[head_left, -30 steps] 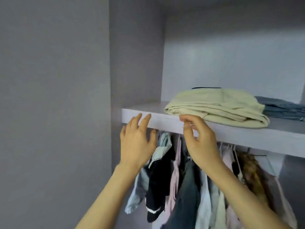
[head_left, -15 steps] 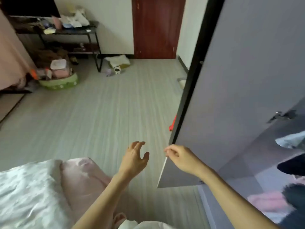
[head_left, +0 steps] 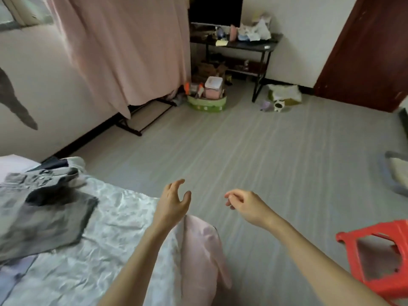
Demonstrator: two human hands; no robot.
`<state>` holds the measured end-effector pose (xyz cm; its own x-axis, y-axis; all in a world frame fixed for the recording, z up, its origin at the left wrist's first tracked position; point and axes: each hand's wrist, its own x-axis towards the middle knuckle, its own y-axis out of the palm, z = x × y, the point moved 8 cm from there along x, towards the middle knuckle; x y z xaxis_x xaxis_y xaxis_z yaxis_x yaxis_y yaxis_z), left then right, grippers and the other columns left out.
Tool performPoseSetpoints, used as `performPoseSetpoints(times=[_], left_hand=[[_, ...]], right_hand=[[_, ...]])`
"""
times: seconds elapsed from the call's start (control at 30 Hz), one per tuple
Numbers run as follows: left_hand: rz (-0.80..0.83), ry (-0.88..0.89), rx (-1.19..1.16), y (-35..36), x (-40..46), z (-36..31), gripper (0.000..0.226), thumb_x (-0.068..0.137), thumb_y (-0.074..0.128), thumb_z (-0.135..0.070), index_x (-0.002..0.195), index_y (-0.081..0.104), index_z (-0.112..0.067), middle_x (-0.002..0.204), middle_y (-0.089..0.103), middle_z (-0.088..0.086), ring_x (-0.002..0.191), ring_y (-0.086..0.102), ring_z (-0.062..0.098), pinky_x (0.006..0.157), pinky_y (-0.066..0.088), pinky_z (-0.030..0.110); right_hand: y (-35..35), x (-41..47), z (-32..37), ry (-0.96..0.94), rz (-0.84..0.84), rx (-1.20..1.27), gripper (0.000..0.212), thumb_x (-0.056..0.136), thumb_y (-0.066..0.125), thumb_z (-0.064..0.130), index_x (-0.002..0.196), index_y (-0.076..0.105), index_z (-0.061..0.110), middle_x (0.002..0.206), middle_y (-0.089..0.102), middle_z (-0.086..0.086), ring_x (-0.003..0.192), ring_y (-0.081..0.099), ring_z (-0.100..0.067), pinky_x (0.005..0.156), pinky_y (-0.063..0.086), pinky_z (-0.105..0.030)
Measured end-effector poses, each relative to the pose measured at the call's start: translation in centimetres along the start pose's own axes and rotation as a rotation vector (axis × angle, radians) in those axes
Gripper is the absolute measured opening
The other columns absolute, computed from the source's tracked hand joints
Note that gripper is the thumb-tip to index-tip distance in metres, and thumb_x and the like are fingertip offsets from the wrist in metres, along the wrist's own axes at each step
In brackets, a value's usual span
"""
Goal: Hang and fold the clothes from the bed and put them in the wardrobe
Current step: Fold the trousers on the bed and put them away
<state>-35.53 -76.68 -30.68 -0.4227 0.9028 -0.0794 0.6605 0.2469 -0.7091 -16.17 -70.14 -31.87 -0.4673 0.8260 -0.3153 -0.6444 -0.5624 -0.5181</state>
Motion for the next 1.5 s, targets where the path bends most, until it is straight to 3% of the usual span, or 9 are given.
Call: performPoseSetpoints(times=[0.27,0.47,0.57,0.77,0.97,1.07,1.23,1.33,1.5], left_hand=[[-0.125,-0.195,-0.044,-2.8,6.9,5.8,0.040,0.095,0.052,-0.020,0.134,0.048,-0.013,0.133,0.054,0.005,0.121,0.050,0.019,0.098,0.039,0.030],[-0.406,-0.375,-0.032,-7.4,14.7,9.0,0.037,0.094,0.053,-0.019,0.130,0.052,-0.010,0.129,0.057,0.006,0.118,0.054,0.021,0.099,0.041,0.033],[-0.546,-0.475,-0.087,-7.9,19.5,8.7,0.035,0.093,0.053,-0.018,0.127,0.055,-0.009,0.127,0.059,0.008,0.115,0.055,0.022,0.099,0.042,0.034],[-0.551,-0.452,-0.096,-7.2,27.7,3.8,0.033,0.094,0.052,-0.019,0.126,0.057,-0.014,0.127,0.057,0.000,0.117,0.053,0.014,0.098,0.039,0.024],[-0.806,-0.697,-0.055,-13.5,23.0,9.5,0.032,0.093,0.054,-0.016,0.124,0.059,-0.014,0.124,0.059,0.001,0.114,0.054,0.016,0.096,0.041,0.026],[-0.844,-0.801,-0.080,-15.1,22.0,13.3,0.032,0.094,0.053,-0.018,0.126,0.057,-0.015,0.125,0.057,0.001,0.114,0.053,0.015,0.095,0.041,0.027],[-0.737,-0.951,-0.152,-18.1,23.9,22.8,0.044,0.095,0.049,-0.025,0.138,0.043,-0.017,0.136,0.045,0.005,0.116,0.053,0.023,0.096,0.042,0.032],[-0.633,-1.004,-0.148,-20.8,25.0,28.5,0.051,0.096,0.048,-0.026,0.144,0.034,-0.016,0.142,0.038,0.007,0.128,0.042,0.021,0.100,0.033,0.027],[-0.549,-1.109,-0.064,-25.3,25.1,36.5,0.050,0.097,0.045,-0.027,0.144,0.032,-0.017,0.145,0.035,0.007,0.131,0.038,0.024,0.106,0.033,0.033]], right_hand=[[3.0,13.4,5.0,-0.106,0.229,0.000,0.017,0.097,0.044,0.015,0.096,0.060,0.018,0.081,0.064,0.005,0.080,0.062,-0.017,0.085,0.049,-0.034],[4.6,25.0,12.1,-0.339,0.462,-0.034,0.018,0.097,0.042,0.011,0.097,0.060,0.016,0.080,0.064,0.003,0.074,0.060,-0.016,0.073,0.048,-0.024],[2.5,29.9,14.6,-0.430,0.563,-0.130,0.019,0.097,0.043,0.009,0.093,0.060,0.017,0.079,0.064,0.003,0.074,0.061,-0.017,0.076,0.050,-0.029],[-0.7,40.1,21.6,-0.559,0.523,-0.235,0.022,0.095,0.042,0.008,0.087,0.060,0.018,0.077,0.065,0.001,0.074,0.064,-0.021,0.068,0.044,-0.023],[9.2,41.8,26.5,-0.642,0.845,-0.332,0.025,0.096,0.040,0.011,0.103,0.064,0.011,0.088,0.066,-0.002,0.074,0.061,-0.016,0.055,0.041,-0.010],[13.9,41.9,28.2,-0.701,0.959,-0.412,0.027,0.097,0.040,0.015,0.110,0.063,0.011,0.094,0.066,-0.002,0.079,0.061,-0.015,0.066,0.044,-0.019],[23.3,45.6,31.8,-0.782,1.005,-0.534,0.029,0.097,0.040,0.016,0.116,0.061,0.010,0.106,0.069,-0.006,0.086,0.061,-0.012,0.071,0.043,-0.022],[30.2,47.8,34.5,-0.790,1.029,-0.584,0.031,0.097,0.040,0.016,0.120,0.059,0.010,0.112,0.067,-0.008,0.100,0.062,-0.020,0.083,0.043,-0.025],[40.6,50.4,36.6,-0.774,1.053,-0.615,0.033,0.095,0.043,0.016,0.127,0.053,0.011,0.122,0.061,-0.006,0.113,0.056,-0.022,0.090,0.041,-0.026]])
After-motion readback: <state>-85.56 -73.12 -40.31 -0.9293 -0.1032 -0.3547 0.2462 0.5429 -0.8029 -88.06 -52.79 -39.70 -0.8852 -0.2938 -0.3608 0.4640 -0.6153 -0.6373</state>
